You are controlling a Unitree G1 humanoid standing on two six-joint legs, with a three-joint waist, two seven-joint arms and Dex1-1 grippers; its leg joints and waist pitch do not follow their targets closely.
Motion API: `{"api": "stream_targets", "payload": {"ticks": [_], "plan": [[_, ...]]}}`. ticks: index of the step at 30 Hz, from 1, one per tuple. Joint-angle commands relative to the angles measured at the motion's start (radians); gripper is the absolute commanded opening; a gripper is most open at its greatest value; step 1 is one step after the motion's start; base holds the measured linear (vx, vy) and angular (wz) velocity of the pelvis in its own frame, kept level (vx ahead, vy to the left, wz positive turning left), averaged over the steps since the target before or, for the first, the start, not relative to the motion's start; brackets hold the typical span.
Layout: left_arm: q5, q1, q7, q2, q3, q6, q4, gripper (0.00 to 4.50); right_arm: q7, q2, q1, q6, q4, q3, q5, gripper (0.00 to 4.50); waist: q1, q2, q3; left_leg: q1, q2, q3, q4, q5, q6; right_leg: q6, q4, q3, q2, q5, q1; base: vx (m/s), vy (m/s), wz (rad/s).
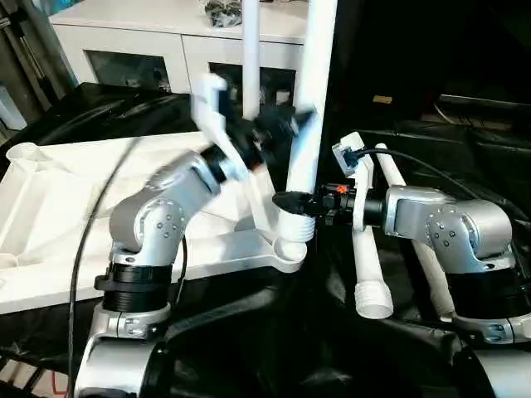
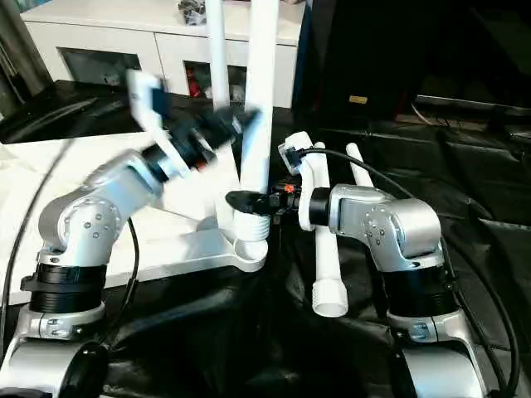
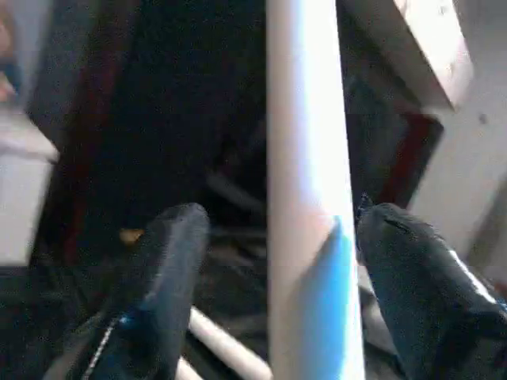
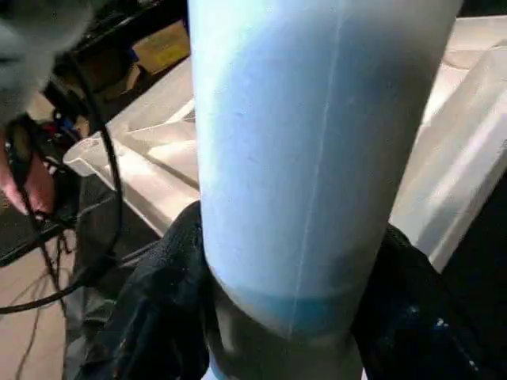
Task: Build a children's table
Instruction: Pick table leg
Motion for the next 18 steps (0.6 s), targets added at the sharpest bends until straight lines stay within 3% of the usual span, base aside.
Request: {"api": "stream_targets", "payload": {"ticks": [1,2,4,5,6,8,9,12,13,15,16,17,18], "plan": [[-0.002,0.007,0.012,-0.005,0.031,-0.023,-0.026,3.40,-0.013,-0.001,0.004,-0.022,0.007,-0.018,-0.002,1.93,0.001,-0.018,-0.075,0.021,0.050,-0.024,-0.056,-0.095,0.001,-0.184,-0.073,0.045,-0.077,-0.110,0.053,0.000,0.000,0.00],[-0.006,0.014,0.010,0.005,0.045,-0.026,-0.038,3.40,-0.024,0.002,0.004,-0.038,0.011,-0.023,-0.009,1.93,0.000,-0.023,-0.075,0.022,0.050,-0.023,-0.056,-0.092,0.005,-0.185,-0.073,0.045,-0.077,-0.107,0.053,0.000,0.000,0.00],[0.013,0.056,-0.017,0.050,0.047,-0.039,-0.063,3.40,-0.085,0.015,0.001,-0.088,0.030,-0.039,-0.046,1.93,-0.004,-0.011,-0.074,0.022,0.051,-0.024,-0.056,-0.086,-0.001,-0.187,-0.071,0.045,-0.077,-0.111,0.047,0.000,0.000,0.00],[0.020,0.069,-0.024,0.062,0.043,-0.040,-0.065,3.40,-0.096,0.018,0.001,-0.098,0.034,-0.041,-0.055,1.93,-0.008,-0.014,-0.073,0.022,0.050,-0.022,-0.056,-0.091,-0.004,-0.184,-0.073,0.045,-0.075,-0.117,0.046,0.000,0.000,0.00],[0.040,0.096,-0.034,0.085,0.032,-0.046,-0.067,3.40,-0.113,0.019,0.003,-0.115,0.037,-0.039,-0.072,1.93,-0.008,-0.003,-0.075,0.026,0.050,-0.023,-0.056,-0.097,-0.013,-0.178,-0.072,0.045,-0.073,-0.120,0.044,0.000,0.000,0.00],[0.052,0.109,-0.037,0.095,0.025,-0.051,-0.068,3.40,-0.119,0.019,0.005,-0.121,0.036,-0.037,-0.079,1.93,-0.012,-0.004,-0.074,0.026,0.049,-0.023,-0.058,-0.114,-0.023,-0.168,-0.073,0.045,-0.069,-0.122,0.045,0.000,0.000,0.00],[0.128,0.153,-0.054,0.138,-0.021,-0.096,-0.059,3.40,-0.154,0.030,0.022,-0.159,0.023,-0.032,-0.109,1.93,-0.012,-0.002,-0.073,0.026,0.048,-0.022,-0.059,-0.121,-0.025,-0.167,-0.075,0.045,-0.068,-0.125,0.045,0.000,0.000,0.00],[0.211,0.207,-0.084,0.183,-0.084,-0.148,-0.036,3.40,-0.204,0.042,0.049,-0.207,0.019,-0.012,-0.159,1.93,-0.012,-0.001,-0.071,0.029,0.052,-0.026,-0.066,-0.154,-0.039,-0.137,-0.082,0.046,-0.071,-0.164,0.040,0.000,0.000,0.00],[0.228,0.218,-0.086,0.192,-0.097,-0.153,-0.029,3.40,-0.219,0.053,0.056,-0.198,0.020,-0.020,-0.153,1.93,-0.013,-0.005,-0.072,0.032,0.051,-0.024,-0.066,-0.162,-0.047,-0.142,-0.079,0.047,-0.069,-0.163,0.040,0.000,0.000,0.00],[0.263,0.232,-0.086,0.208,-0.122,-0.168,-0.016,3.40,-0.234,0.067,0.063,-0.191,0.023,-0.032,-0.143,1.93,-0.014,-0.001,-0.071,0.030,0.052,-0.026,-0.068,-0.168,-0.050,-0.143,-0.077,0.047,-0.071,-0.163,0.040,0.000,0.000,0.00],[0.315,0.253,-0.100,0.242,-0.172,-0.195,0.010,3.40,-0.243,0.083,0.071,-0.179,0.025,-0.043,-0.127,1.93,-0.012,-0.006,-0.072,0.031,0.051,-0.027,-0.068,-0.170,-0.044,-0.141,-0.081,0.048,-0.071,-0.167,0.039,0.000,0.000,0.00],[0.315,0.253,-0.100,0.242,-0.172,-0.195,0.010,3.40,-0.243,0.083,0.071,-0.179,0.025,-0.043,-0.127,1.93,-0.015,-0.004,-0.071,0.029,0.051,-0.027,-0.070,-0.175,-0.045,-0.139,-0.077,0.048,-0.071,-0.171,0.040,0.000,0.000,0.00],[0.361,0.269,-0.119,0.274,-0.213,-0.226,0.033,3.40,-0.256,0.097,0.077,-0.194,0.029,-0.049,-0.132,1.93,-0.015,-0.011,-0.071,0.030,0.052,-0.026,-0.070,-0.177,-0.045,-0.136,-0.080,0.048,-0.072,-0.179,0.040,0.000,0.000,0.00]]}}
